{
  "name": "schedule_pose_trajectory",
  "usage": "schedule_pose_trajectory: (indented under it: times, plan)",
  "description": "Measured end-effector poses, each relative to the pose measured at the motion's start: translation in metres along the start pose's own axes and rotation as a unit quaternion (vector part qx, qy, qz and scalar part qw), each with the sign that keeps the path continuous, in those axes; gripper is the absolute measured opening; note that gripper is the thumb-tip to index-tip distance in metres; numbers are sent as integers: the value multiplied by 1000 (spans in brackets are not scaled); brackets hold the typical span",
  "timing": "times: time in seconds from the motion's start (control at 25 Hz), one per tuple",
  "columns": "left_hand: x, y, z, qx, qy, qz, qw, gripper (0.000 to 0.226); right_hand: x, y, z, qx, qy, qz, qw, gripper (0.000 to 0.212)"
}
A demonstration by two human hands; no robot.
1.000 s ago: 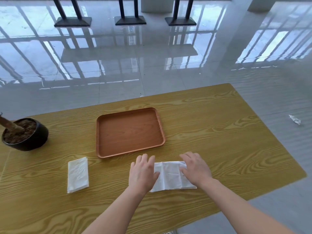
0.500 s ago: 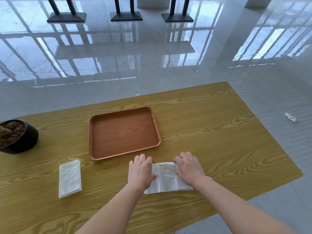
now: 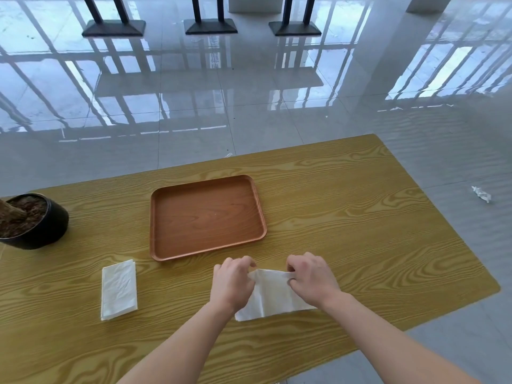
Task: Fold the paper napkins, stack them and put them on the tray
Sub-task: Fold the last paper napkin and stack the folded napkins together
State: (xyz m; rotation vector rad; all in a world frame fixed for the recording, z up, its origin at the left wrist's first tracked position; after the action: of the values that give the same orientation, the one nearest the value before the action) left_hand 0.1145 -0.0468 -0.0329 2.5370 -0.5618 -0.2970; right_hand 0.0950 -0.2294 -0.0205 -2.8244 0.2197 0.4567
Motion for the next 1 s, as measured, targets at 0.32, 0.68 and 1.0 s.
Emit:
schedule_pose_trajectory:
  times: [0.32,0.68,1.0]
  plan:
    - [-67,-18,-84,64,202,126,969,16,-28,-62,-30,107,105,-120,981,18]
    - [-142,-54,-5,108,22,99,989,29,-71,-54,53,62,1,-127,990,6]
    - [-126,-39,5,120,-6,57,991,44,-67,-5,49,163,11,74,984,9]
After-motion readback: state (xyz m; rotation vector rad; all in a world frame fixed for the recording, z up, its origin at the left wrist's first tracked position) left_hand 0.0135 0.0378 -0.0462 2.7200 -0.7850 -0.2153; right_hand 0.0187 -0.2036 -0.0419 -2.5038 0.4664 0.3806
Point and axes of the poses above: each hand's wrist, its own x-axis towards the middle knuckle, its own z-axis out of the palm, y = z × x, the point moved 6 cm from there along x, towards the middle knuckle, and after that the axes turned 13 degrees about z, right-handed, at the moved point
